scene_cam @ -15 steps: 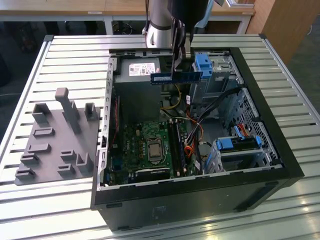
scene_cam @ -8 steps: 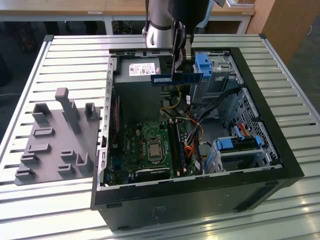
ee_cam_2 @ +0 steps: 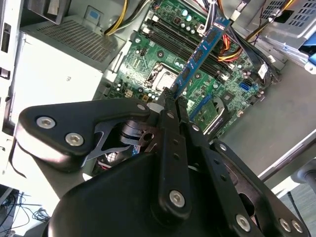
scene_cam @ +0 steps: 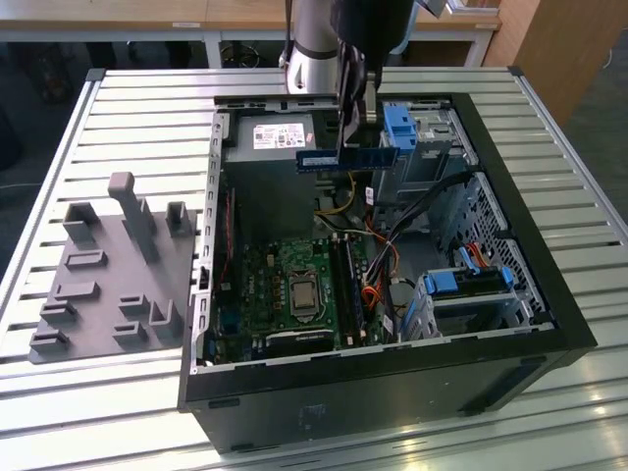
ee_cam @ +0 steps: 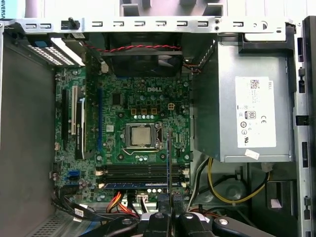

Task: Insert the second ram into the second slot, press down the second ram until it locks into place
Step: 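Insert the second ram into the second slot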

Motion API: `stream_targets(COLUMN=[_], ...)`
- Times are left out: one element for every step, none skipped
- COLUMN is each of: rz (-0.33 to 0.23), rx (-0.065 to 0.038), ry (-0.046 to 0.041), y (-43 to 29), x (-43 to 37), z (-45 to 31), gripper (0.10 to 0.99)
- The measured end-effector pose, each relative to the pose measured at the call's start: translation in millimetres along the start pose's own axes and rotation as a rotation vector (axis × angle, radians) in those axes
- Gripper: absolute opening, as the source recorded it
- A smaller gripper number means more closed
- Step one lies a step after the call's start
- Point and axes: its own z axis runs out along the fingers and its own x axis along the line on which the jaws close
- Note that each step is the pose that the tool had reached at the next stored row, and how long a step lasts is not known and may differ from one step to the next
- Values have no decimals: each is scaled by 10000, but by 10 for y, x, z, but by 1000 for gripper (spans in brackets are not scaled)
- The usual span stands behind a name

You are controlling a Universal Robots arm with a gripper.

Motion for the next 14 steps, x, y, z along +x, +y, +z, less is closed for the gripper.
stream_targets(rz=[4,7,11,14,18,26,30,34,37,41,45,48,53,56], rx=[0,0,1,1,0,1,1,1,1,1,1,1,1,2], ry=[0,-1,-1,-1,-1,-1,-1,-2,-2,-2,-2,-2,-2,-3], y=[0,0,-1,-1,-1,-1,-1,-2,-2,-2,-2,-3,-3,-3], x=[7,14,21,28,35,51,57,65,72,79,86,92,99,106], z=[0,0,0,0,0,0,0,0,0,0,-1,0,-1,0], gripper=[137,137,137,137,137,137,137,137,137,137,137,137,137,137])
